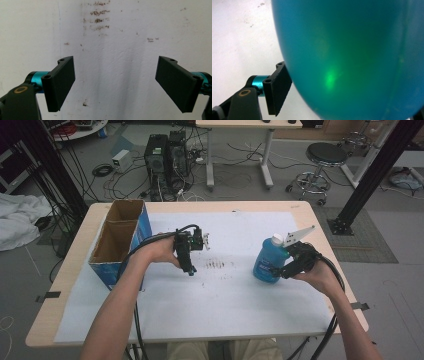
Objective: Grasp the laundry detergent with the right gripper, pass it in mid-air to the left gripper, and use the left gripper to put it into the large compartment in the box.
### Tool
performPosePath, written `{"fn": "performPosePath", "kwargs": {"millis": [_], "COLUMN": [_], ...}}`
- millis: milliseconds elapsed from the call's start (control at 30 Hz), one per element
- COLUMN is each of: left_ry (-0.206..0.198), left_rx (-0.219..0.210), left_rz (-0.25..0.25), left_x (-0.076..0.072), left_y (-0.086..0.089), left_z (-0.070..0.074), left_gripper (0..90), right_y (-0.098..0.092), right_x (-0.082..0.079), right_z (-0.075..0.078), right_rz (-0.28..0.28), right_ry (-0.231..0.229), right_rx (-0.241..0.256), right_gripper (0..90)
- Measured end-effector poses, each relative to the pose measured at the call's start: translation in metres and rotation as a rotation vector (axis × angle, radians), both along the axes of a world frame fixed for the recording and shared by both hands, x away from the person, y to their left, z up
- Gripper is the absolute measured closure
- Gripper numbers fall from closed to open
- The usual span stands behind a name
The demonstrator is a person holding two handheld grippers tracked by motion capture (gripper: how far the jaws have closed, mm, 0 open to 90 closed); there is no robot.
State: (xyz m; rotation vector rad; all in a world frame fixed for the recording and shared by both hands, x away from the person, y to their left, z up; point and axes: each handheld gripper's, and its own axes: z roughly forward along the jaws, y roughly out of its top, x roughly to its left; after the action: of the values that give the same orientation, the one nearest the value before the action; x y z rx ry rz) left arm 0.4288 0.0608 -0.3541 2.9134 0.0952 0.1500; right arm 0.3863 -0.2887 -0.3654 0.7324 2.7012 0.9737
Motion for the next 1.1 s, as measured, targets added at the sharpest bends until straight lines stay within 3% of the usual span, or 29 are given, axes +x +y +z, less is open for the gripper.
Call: {"fn": "performPosePath", "kwargs": {"millis": [367, 433, 1100], "left_ry": [0.002, 0.001, -0.002], "left_rx": [-0.002, 0.001, -0.008], "left_rz": [0.002, 0.000, 0.003], "left_x": [-0.0005, -0.0006, -0.0009], "left_y": [-0.0011, -0.0009, -0.0015], "left_z": [-0.0018, -0.0022, -0.0023], "left_gripper": [16.3, 16.3, 16.3], "right_y": [-0.0007, -0.0019, -0.0001], "right_x": [0.0001, 0.0001, 0.0028], "right_z": [-0.0029, -0.0025, -0.0023], "right_rz": [-0.009, -0.006, -0.009], "right_ry": [-0.010, -0.015, -0.030], "right_rx": [0.017, 0.036, 0.069], "right_gripper": [20.6, 27.0, 30.0]}}
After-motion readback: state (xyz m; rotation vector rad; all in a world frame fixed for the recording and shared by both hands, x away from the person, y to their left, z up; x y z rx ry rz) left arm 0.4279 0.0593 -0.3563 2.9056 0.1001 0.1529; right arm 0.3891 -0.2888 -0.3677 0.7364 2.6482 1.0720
